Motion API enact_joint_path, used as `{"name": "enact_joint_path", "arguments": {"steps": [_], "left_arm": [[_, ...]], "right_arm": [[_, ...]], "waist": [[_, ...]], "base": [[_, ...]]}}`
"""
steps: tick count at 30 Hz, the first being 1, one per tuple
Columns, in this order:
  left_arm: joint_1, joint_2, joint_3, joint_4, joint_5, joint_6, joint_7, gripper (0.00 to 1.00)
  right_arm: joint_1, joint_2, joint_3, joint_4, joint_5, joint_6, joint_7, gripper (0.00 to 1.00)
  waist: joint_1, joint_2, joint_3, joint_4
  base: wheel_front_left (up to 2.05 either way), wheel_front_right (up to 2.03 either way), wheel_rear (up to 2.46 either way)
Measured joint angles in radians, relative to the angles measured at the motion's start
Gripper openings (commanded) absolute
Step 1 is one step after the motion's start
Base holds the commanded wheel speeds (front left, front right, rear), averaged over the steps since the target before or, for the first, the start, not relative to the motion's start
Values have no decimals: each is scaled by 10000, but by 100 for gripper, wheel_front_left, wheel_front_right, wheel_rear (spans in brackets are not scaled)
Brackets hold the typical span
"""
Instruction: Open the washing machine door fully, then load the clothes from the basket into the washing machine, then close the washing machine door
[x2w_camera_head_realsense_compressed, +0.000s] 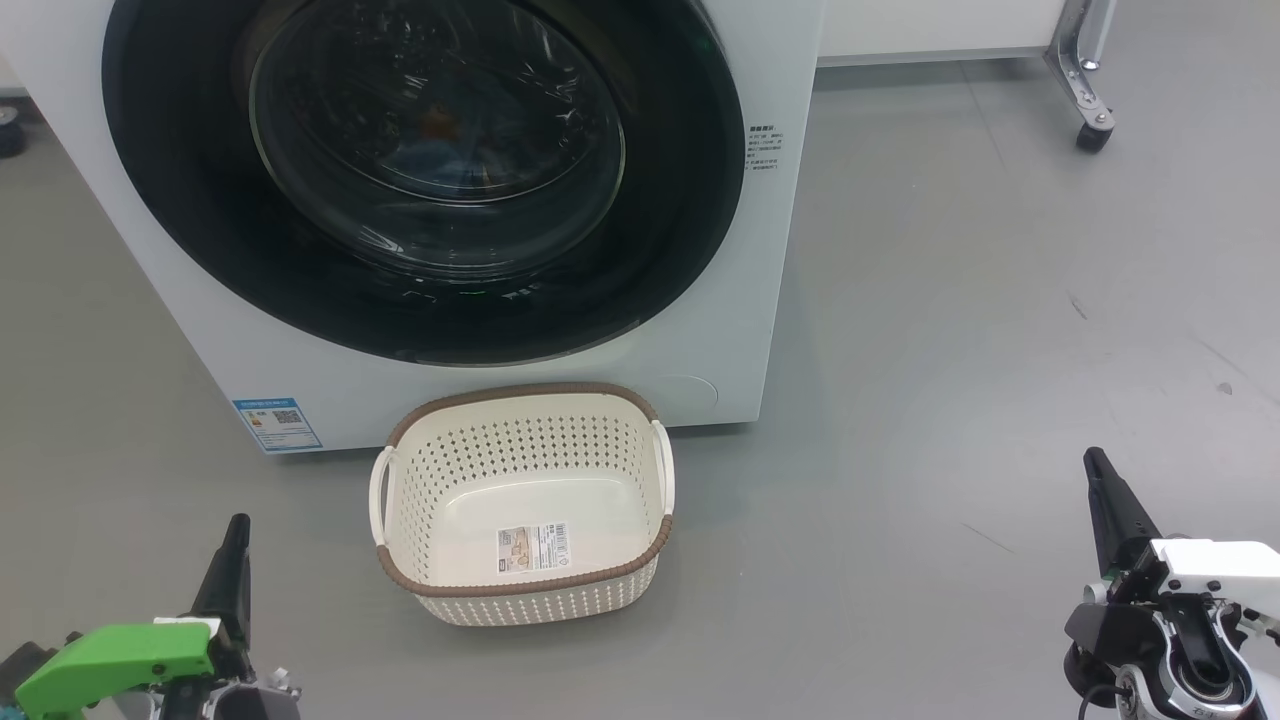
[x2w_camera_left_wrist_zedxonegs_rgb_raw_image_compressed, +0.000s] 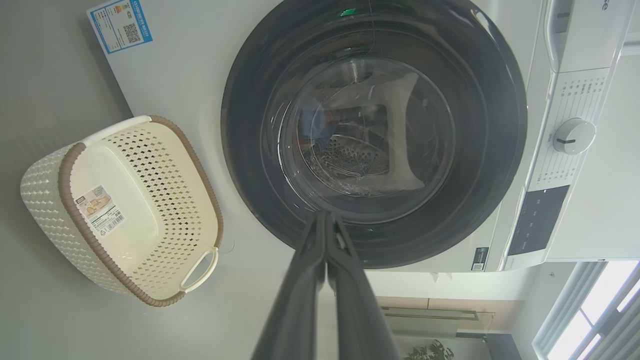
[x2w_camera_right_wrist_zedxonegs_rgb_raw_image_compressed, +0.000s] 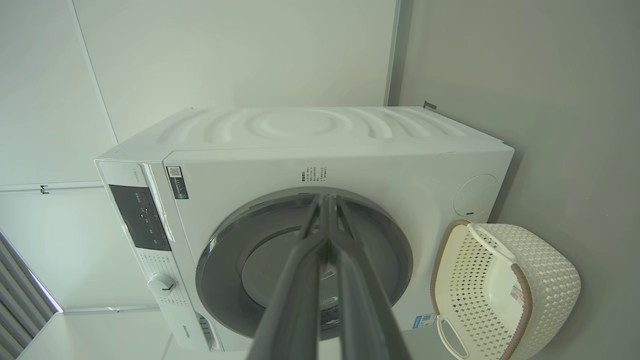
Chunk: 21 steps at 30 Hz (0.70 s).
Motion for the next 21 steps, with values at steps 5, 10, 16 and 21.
{"name": "enact_joint_path", "arguments": {"steps": [5,10,16,21], "left_arm": [[0,0,8,0,0,0,0,0],[0,-2,17,0,0,0,0,0],[0,-2,25,-2,12,0,0,0],[0,-4,31,-2,12,0,2,0]], "right_arm": [[0,0,0,0,0,0,0,0],[0,0,0,0,0,0,0,0],[0,0,2,-2,0,0,0,0],[0,0,2,-2,0,0,0,0]], "waist": [[0,0,0,0],[0,0,0,0],[0,0,0,0],[0,0,0,0]], "base": [[0,0,0],[0,0,0],[0,0,0],[0,0,0]]}}
